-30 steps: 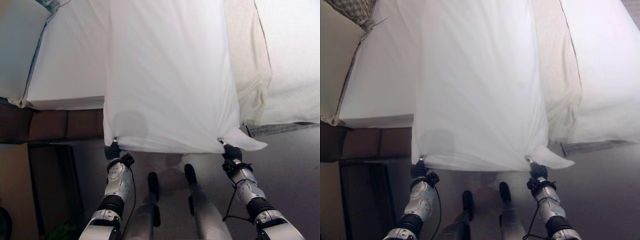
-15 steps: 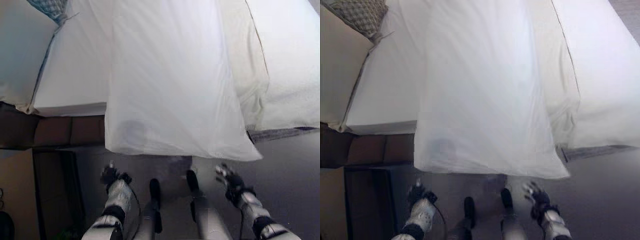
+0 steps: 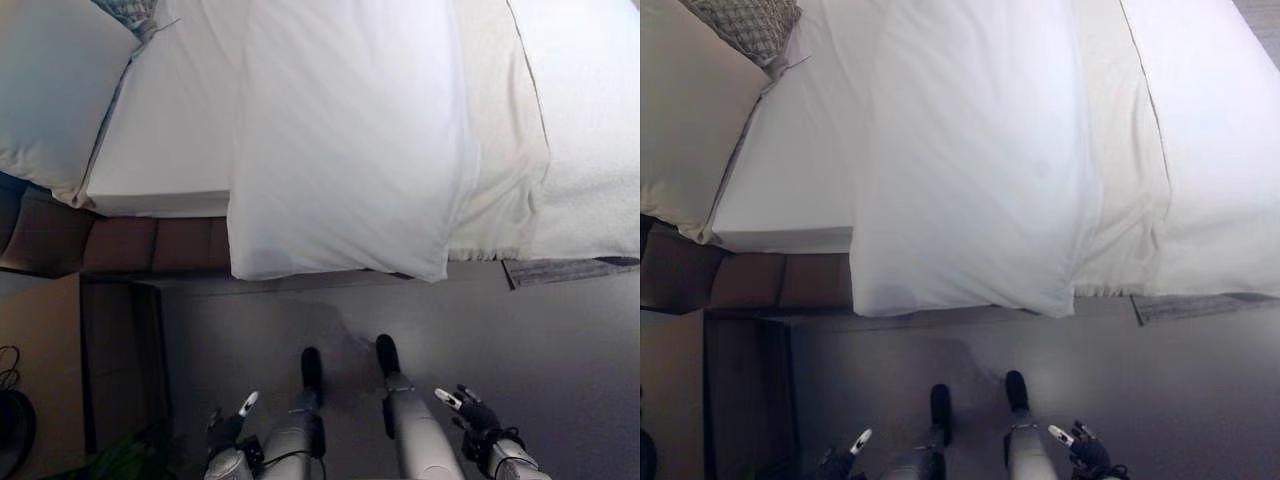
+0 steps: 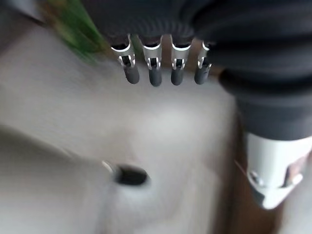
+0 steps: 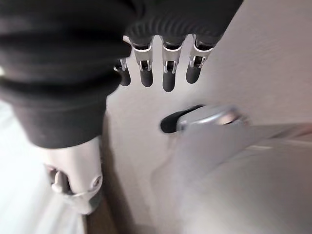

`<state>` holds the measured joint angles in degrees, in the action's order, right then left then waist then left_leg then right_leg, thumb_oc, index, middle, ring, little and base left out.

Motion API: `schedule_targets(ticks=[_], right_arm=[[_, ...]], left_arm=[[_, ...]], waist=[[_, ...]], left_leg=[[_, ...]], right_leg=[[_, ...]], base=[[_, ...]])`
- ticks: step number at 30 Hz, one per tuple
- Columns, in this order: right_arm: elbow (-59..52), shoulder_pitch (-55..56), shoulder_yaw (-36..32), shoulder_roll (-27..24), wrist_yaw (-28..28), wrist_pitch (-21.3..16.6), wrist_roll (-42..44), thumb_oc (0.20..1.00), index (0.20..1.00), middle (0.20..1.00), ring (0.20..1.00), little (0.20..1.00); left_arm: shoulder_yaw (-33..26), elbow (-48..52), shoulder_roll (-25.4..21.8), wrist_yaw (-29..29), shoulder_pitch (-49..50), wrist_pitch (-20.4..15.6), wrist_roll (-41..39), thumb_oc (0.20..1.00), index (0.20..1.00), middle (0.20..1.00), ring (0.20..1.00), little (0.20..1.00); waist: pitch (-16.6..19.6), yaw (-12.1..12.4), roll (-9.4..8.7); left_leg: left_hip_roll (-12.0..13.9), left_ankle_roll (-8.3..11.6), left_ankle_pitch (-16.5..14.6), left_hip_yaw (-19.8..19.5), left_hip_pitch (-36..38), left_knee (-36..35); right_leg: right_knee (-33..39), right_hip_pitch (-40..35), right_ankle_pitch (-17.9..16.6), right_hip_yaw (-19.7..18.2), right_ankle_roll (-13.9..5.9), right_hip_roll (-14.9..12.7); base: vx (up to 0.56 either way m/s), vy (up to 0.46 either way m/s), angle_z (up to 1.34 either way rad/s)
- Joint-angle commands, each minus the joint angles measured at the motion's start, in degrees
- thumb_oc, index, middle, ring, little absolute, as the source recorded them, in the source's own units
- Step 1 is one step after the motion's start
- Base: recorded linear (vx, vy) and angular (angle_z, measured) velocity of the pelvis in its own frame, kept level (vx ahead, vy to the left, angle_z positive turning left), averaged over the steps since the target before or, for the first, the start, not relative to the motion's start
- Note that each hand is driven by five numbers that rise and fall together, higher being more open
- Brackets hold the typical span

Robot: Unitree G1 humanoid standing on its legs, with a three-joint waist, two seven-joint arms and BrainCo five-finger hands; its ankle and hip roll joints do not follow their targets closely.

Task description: Make the bed

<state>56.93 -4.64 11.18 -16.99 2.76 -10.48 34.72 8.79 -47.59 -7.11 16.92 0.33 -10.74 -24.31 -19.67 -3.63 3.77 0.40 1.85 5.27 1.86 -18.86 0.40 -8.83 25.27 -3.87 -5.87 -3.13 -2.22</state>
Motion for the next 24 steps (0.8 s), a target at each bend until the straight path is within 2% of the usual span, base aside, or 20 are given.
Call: schedule_targets(ticks=[1, 3, 6, 7, 9, 10, 11, 12, 15, 16, 17, 18, 21, 22, 23, 24], right_arm=[[-9.59, 1.63, 0.17, -1.75, -1.22, -5.47, -1.89, 1.0, 1.0, 1.0, 1.0, 1.0], [-15.19, 1.29, 1.08, -3.15, -0.76, -6.46, -2.18, 1.0, 1.0, 1.0, 1.0, 1.0], [-20.07, 1.01, 2.17, -4.68, 0.49, -6.96, -2.47, 1.0, 1.0, 1.0, 1.0, 1.0], [-23.79, -0.68, 4.06, -6.89, 2.51, -7.14, -2.54, 1.0, 1.0, 1.0, 1.0, 1.0], [-25.74, -1.13, 4.95, -7.79, 3.8, -7.23, -2.5, 1.0, 1.0, 1.0, 1.0, 1.0], [-27.89, -4.09, 7.49, -10.13, 7.31, -6.97, -1.48, 1.0, 1.0, 1.0, 1.0, 1.0], [-27.87, -4.11, 7.49, -10.14, 7.32, -6.97, -1.47, 1.0, 1.0, 1.0, 1.0, 1.0], [-27.59, -10.09, 11.16, -10.71, 10.13, -6.08, 0.3, 1.0, 1.0, 1.0, 1.0, 1.0], [-28.87, -12.88, 12.88, -11.18, 11.06, -5.54, 0.57, 1.0, 1.0, 1.0, 1.0, 1.0], [-27.36, -20.7, 16.51, -10.04, 11.86, -4.25, 1.69, 1.0, 1.0, 1.0, 1.0, 1.0], [-27.34, -20.75, 16.51, -10.04, 11.87, -4.26, 1.7, 1.0, 1.0, 1.0, 1.0, 1.0], [-26.52, -25.29, 18.12, -9.38, 11.43, -3.65, 2.74, 1.0, 1.0, 1.0, 1.0, 1.0], [-26.51, -25.31, 18.12, -9.38, 11.44, -3.65, 2.75, 1.0, 1.0, 1.0, 1.0, 1.0], [-26.51, -27.59, 18.76, -9.2, 11.58, -3.22, 3.5, 1.0, 1.0, 1.0, 1.0, 1.0], [-24.66, -34.34, 20.21, -8.65, 10.84, -2.53, 5.06, 1.0, 1.0, 1.0, 1.0, 1.0], [-24.66, -34.34, 20.21, -8.65, 10.84, -2.53, 5.06, 1.0, 1.0, 1.0, 1.0, 1.0]], left_arm=[[3.76, 6.32, -6.72, -11.19, 0.62, -5.67, 2.51, 1.0, 1.0, 1.0, 1.0, 1.0], [5.85, 10.22, -8.73, -16.49, -0.22, -6.62, -0.8, 1.0, 1.0, 1.0, 1.0, 1.0], [7.53, 12.53, -10.82, -19.14, -2.02, -7.59, -1.51, 1.0, 1.0, 1.0, 1.0, 1.0], [9.33, 13.68, -12.07, -23.42, -4.67, -7.5, -4.91, 1.0, 1.0, 1.0, 1.0, 1.0], [10.49, 15.07, -12.88, -24.38, -5.78, -8.01, -4.65, 1.0, 1.0, 1.0, 1.0, 1.0], [13.09, 17.51, -14.23, -27.4, -9.45, -8.2, -5.48, 1.0, 1.0, 1.0, 1.0, 1.0], [13.09, 17.51, -14.23, -27.41, -9.47, -8.19, -5.49, 1.0, 1.0, 1.0, 1.0, 1.0], [15.21, 17.75, -13.46, -27.82, -15.64, -8.48, -6.57, 1.0, 1.0, 1.0, 1.0, 1.0], [16.05, 18.84, -13.76, -27.62, -18.59, -8.57, -6.29, 1.0, 1.0, 1.0, 1.0, 1.0], [18.21, 17.7, -12.98, -25.04, -26.94, -8.89, -5.25, 1.0, 1.0, 1.0, 1.0, 1.0], [18.2, 17.68, -12.97, -25.04, -26.97, -8.9, -5.25, 1.0, 1.0, 1.0, 1.0, 1.0], [19.54, 16.95, -12.34, -23.21, -31.78, -9.0, -4.58, 1.0, 1.0, 1.0, 1.0, 1.0], [19.54, 16.94, -12.34, -23.21, -31.8, -9.01, -4.58, 1.0, 1.0, 1.0, 1.0, 1.0], [19.86, 16.45, -12.54, -22.47, -34.59, -8.95, -4.49, 1.0, 1.0, 1.0, 1.0, 1.0], [21.06, 14.09, -12.41, -20.35, -41.21, -9.28, -3.88, 1.0, 1.0, 1.0, 1.0, 1.0], [21.06, 14.09, -12.41, -20.35, -41.21, -9.28, -3.88, 1.0, 1.0, 1.0, 1.0, 1.0]], waist=[[1.51, -0.12, -2.03], [1.91, -0.32, -2.16], [2.38, -0.7, -2.42], [2.82, -0.91, -2.72], [3.0, -1.0, -2.86], [3.38, -1.07, -3.06], [3.34, -1.07, -3.06], [3.04, -1.12, -3.29], [2.55, -1.03, -3.43], [0.43, -0.72, -3.74], [0.43, -0.73, -3.73], [-0.89, -0.74, -3.84], [-0.87, -0.75, -3.83], [-1.41, -0.8, -3.87], [-2.75, -1.21, -3.99], [-2.73, -1.22, -3.98]], left_leg=[[-2.25, 0.67, -2.36, -0.82, -2.47, 4.04], [-2.17, 0.67, -2.28, -0.86, -2.43, 3.71], [-2.08, 0.79, -2.33, -0.78, -2.51, 3.68], [-1.97, 0.9, -2.31, -0.66, -2.72, 3.65], [-1.9, 0.94, -2.33, -0.63, -2.79, 3.59], [-1.85, 1.02, -2.32, -0.55, -3.12, 3.54], [-1.85, 1.02, -2.34, -0.55, -3.1, 3.55], [-2.01, 1.0, -2.56, -0.59, -4.04, 4.33], [-2.17, 0.86, -2.89, -0.61, -5.13, 5.42], [-2.46, 0.57, -3.74, -0.34, -8.1, 9.13], [-2.46, 0.57, -3.78, -0.34, -8.17, 9.22], [-2.53, 0.72, -4.18, -0.38, -10.37, 11.46], [-2.53, 0.72, -4.2, -0.39, -10.44, 11.52], [-2.56, 0.71, -4.64, -0.51, -12.17, 13.3], [-2.61, 0.94, -5.55, -0.59, -16.94, 17.8], [-2.61, 0.94, -5.55, -0.6, -16.99, 17.82]], right_leg=[[5.18, -2.62, -1.65, -1.57, -5.51, -3.27], [5.16, -2.35, -1.62, -1.8, -5.55, -3.18], [5.06, -2.08, -1.54, -1.94, -5.53, -3.07], [4.98, -1.71, -1.46, -2.14, -5.53, -2.9], [4.88, -1.48, -1.39, -2.19, -5.53, -2.85], [4.47, -0.72, -1.24, -2.36, -5.46, -2.63], [4.45, -0.74, -1.22, -2.36, -5.46, -2.63], [3.6, 0.51, -1.08, -2.64, -5.35, -2.33], [2.58, 1.8, -0.89, -2.76, -5.28, -2.0], [-0.92, 4.76, -0.19, -2.69, -5.06, -1.15], [-0.98, 4.83, -0.16, -2.69, -5.06, -1.14], [-3.24, 7.0, 0.55, -2.34, -4.8, -0.84], [-3.28, 7.06, 0.57, -2.33, -4.8, -0.84], [-5.3, 8.93, 1.15, -1.97, -4.6, -0.69], [-10.22, 13.8, 2.22, -1.6, -4.18, -0.26], [-10.24, 13.83, 2.22, -1.6, -4.18, -0.26]], base=[[0.01, -0.01, 0.08], [0.01, -0.005, 0.03], [0.0, 0.0, 0.0], [0.0, 0.0, 0.0], [0.0, 0.0, 0.0], [0.0, 0.0, 0.0], [-0.03, -0.021, -0.02], [-0.03, -0.011, -0.02], [-0.08, -0.009, -0.04], [-0.1, -0.017, -0.01], [-0.15, -0.038, -0.06], [-0.06, -0.021, -0.07], [-0.02, -0.007, -0.01], [-0.11, -0.064, -0.01], [-0.11, -0.064, 0.01], [-0.12, -0.073, 0.16]])
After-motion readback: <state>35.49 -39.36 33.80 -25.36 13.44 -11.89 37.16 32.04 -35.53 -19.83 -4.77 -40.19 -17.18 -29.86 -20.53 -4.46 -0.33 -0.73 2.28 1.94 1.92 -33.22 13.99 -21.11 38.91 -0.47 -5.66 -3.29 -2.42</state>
